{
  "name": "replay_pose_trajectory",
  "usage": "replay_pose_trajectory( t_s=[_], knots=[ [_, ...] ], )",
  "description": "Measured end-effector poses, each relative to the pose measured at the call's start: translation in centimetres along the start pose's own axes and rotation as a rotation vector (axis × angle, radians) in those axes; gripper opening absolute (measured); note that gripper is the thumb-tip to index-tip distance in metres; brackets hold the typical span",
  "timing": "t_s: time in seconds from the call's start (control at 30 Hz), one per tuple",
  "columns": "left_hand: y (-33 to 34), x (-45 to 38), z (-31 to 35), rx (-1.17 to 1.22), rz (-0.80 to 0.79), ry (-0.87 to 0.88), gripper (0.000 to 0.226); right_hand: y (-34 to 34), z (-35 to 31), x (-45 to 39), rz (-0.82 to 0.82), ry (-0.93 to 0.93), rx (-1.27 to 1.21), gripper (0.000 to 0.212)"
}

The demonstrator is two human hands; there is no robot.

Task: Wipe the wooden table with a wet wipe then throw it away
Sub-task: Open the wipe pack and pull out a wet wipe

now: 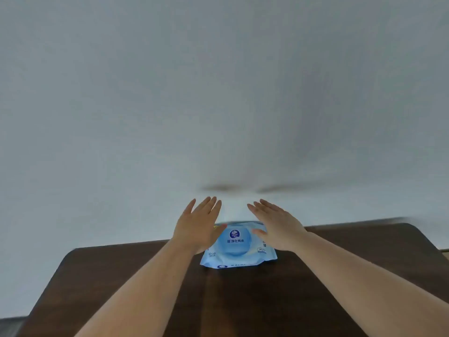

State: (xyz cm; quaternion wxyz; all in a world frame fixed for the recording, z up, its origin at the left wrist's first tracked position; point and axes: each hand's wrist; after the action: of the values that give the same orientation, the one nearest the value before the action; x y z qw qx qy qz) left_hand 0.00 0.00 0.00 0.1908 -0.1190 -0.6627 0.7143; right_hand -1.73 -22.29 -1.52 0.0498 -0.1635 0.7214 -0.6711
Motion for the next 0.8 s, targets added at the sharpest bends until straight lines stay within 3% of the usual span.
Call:
replay_pose_trajectory(
  t_s=[0.07,0.13,0.5,0.73,0.8],
  knots=[
    [2.5,-1.3,0.1,-0.004,-0.178,-0.020,0.067,1.8,1.0,-0.8,-0.079,0.017,-0.020,0.066],
    [4.9,-2.2,0.0,-0.015,-0.258,-0.030,0.068,3.9,1.9,-1.4,-0.141,0.040,-0.031,0.066],
    [12.0,-5.2,1.0,0.002,-0.238,-0.007,0.078,10.6,2.6,-3.3,-0.276,0.046,-0.087,0.074],
    [11.5,-5.9,-0.1,0.165,-0.331,0.012,0.070,11.9,2.8,-3.4,-0.293,0.078,-0.189,0.076],
    [11.1,-6.2,-0.2,0.263,-0.281,-0.054,0.060,12.1,2.7,-3.4,-0.302,0.077,-0.190,0.076]
  ],
)
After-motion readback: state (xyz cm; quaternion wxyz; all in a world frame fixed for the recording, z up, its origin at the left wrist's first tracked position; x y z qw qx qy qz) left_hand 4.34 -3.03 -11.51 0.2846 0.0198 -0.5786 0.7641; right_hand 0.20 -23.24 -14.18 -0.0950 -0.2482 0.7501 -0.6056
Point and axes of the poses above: each hand's wrist, its own x-axis away from the middle knuckle, its own y-axis out of the palm, z = x × y, and after that the axes turned 6 degrees about x, right-handed
